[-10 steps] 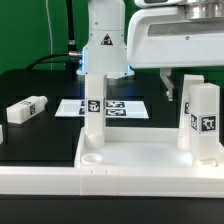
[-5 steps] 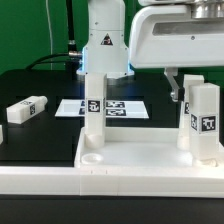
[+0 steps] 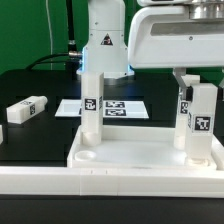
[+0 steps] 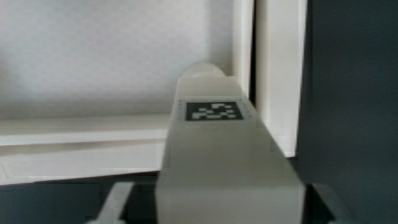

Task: Assemble desk

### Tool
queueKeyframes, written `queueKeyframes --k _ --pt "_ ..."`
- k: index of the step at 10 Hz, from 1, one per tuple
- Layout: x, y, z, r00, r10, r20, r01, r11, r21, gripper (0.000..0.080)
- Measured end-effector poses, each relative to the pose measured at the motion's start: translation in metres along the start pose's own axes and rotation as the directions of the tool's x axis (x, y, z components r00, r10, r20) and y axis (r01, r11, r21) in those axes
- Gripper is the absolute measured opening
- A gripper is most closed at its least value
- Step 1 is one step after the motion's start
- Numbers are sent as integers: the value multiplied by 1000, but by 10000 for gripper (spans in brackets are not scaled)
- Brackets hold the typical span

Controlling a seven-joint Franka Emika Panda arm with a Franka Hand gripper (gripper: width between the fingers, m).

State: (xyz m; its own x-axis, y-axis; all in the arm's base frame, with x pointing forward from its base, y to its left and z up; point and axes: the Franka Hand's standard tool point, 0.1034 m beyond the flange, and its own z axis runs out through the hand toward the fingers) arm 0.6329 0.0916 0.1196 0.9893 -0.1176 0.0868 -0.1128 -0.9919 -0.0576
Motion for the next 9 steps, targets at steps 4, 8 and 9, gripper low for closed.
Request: queueKeyframes --k 4,8,9 --pt "1 5 1 926 378 -1 -378 926 3 291" --pt "2 3 2 704 710 8 -710 703 24 291" --pt "1 3 2 635 772 16 -773 634 27 291"
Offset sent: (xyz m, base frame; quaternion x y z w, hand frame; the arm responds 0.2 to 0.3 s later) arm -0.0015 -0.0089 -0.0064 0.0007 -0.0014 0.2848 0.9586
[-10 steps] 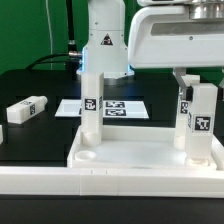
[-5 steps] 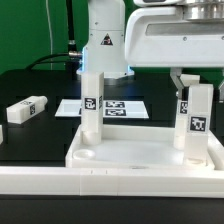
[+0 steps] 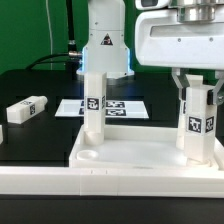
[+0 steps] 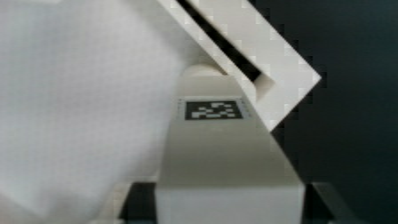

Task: Assemble desk

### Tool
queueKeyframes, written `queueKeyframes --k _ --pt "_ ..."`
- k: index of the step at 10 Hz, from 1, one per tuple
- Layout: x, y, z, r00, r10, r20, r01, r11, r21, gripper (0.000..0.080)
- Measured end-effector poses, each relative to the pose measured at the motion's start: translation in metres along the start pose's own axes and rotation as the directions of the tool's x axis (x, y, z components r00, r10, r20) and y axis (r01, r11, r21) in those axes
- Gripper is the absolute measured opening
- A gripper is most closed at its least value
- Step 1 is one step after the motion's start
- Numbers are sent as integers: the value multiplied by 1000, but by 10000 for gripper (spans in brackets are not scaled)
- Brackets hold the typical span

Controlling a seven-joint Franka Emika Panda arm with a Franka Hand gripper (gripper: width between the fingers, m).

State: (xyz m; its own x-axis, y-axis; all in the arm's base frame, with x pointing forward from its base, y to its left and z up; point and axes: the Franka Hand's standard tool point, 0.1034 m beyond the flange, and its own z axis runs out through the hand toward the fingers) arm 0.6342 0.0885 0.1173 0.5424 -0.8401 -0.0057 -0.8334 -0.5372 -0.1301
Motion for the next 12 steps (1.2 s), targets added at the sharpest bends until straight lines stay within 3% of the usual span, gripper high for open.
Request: queueKeyframes --k 4,7,9,10,11,12 --pt "0 0 0 948 318 12 -318 948 -1 291" --pt "-1 0 0 886 463 16 -463 886 -2 291" --pt "-1 0 1 888 460 16 -461 888 -1 291" --pt "0 0 1 919 393 16 -393 919 0 473" --pt "0 1 1 925 380 16 -380 925 0 587" --pt "0 1 2 942 335 14 -335 942 -1 587"
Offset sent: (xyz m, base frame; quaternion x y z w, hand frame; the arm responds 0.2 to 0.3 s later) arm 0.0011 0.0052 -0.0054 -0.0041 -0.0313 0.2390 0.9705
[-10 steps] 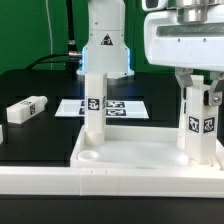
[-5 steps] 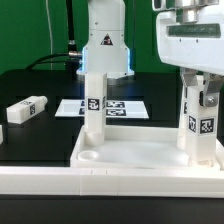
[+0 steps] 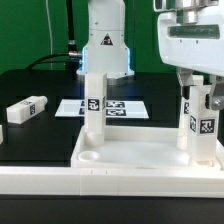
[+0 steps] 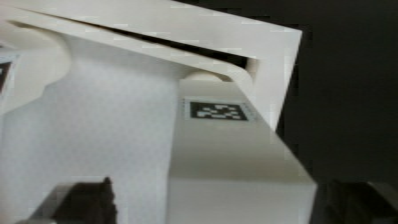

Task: Assemble desk

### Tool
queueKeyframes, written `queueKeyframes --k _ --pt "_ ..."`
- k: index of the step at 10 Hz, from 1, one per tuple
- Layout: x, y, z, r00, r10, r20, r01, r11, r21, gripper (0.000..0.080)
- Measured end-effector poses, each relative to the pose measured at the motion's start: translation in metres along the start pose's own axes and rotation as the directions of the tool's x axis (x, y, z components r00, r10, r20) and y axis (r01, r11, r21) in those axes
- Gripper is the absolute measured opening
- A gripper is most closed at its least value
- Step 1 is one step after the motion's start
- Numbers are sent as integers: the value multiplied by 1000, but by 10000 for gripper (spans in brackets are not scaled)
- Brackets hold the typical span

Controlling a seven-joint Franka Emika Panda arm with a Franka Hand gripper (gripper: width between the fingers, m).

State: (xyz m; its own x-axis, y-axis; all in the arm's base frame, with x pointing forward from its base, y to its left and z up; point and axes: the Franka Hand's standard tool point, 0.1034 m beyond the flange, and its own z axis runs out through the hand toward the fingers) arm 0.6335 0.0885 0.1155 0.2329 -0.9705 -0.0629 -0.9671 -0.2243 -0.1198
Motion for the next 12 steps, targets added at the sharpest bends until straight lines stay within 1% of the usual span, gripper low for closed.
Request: queueKeyframes --k 1,3,5,6,8,9,10,12 --pt "0 0 0 989 -147 -6 147 989 -3 637" --pt "-3 -1 0 951 -308 -6 308 951 -5 646" --pt "-6 -1 0 861 -509 -10 509 861 -11 648" --pt "-8 -2 0 809 -588 -11 588 809 -9 648" --pt "-15 -6 0 714 -700 -22 700 714 3 648" --pt "-17 -6 0 642 -766 -24 766 643 -4 648" --pt "-19 -6 1 575 -817 -26 817 576 -16 648" --pt "-19 -5 2 468 -883 -24 883 469 -31 648"
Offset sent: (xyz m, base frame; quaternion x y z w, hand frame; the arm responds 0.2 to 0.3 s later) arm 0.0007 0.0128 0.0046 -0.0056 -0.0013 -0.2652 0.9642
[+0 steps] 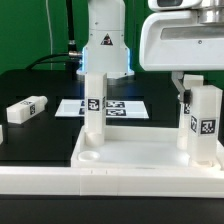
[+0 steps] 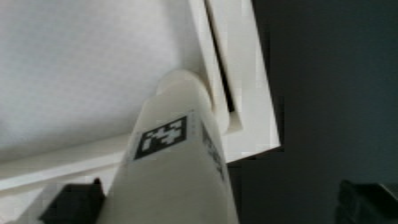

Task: Assemble desk

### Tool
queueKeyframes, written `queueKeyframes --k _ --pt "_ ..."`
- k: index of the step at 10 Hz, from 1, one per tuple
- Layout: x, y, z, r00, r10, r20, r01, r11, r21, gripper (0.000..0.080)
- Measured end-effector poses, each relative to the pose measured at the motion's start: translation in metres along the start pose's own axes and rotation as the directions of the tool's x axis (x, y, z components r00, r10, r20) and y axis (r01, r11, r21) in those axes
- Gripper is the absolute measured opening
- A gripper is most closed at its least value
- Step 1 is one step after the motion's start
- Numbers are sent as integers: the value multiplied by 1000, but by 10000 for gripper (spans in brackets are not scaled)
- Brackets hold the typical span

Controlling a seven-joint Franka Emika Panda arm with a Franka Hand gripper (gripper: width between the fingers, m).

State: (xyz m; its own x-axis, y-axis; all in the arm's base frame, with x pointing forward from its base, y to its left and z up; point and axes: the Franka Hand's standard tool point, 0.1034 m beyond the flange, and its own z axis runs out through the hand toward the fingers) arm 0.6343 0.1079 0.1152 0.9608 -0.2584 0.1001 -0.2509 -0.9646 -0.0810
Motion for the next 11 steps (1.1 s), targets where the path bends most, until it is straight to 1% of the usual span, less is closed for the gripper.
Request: queueKeyframes --k 1,3,4,5,6,7,8,9,11 --pt "1 2 0 999 -47 0 47 999 -1 648" --pt "2 5 0 981 -194 -1 194 981 -13 648" --pt "3 7 0 971 -241 0 241 971 -14 648" --pt "4 9 0 972 -237 0 237 971 -15 648" --pt "4 9 0 972 -234 0 234 972 -15 510" --pt "4 9 0 972 -234 0 234 972 -15 510" --pt "4 9 0 972 -233 0 233 972 -15 370" --pt "4 9 0 972 -233 0 233 972 -15 288" --pt "4 9 0 979 -205 0 205 979 -15 288"
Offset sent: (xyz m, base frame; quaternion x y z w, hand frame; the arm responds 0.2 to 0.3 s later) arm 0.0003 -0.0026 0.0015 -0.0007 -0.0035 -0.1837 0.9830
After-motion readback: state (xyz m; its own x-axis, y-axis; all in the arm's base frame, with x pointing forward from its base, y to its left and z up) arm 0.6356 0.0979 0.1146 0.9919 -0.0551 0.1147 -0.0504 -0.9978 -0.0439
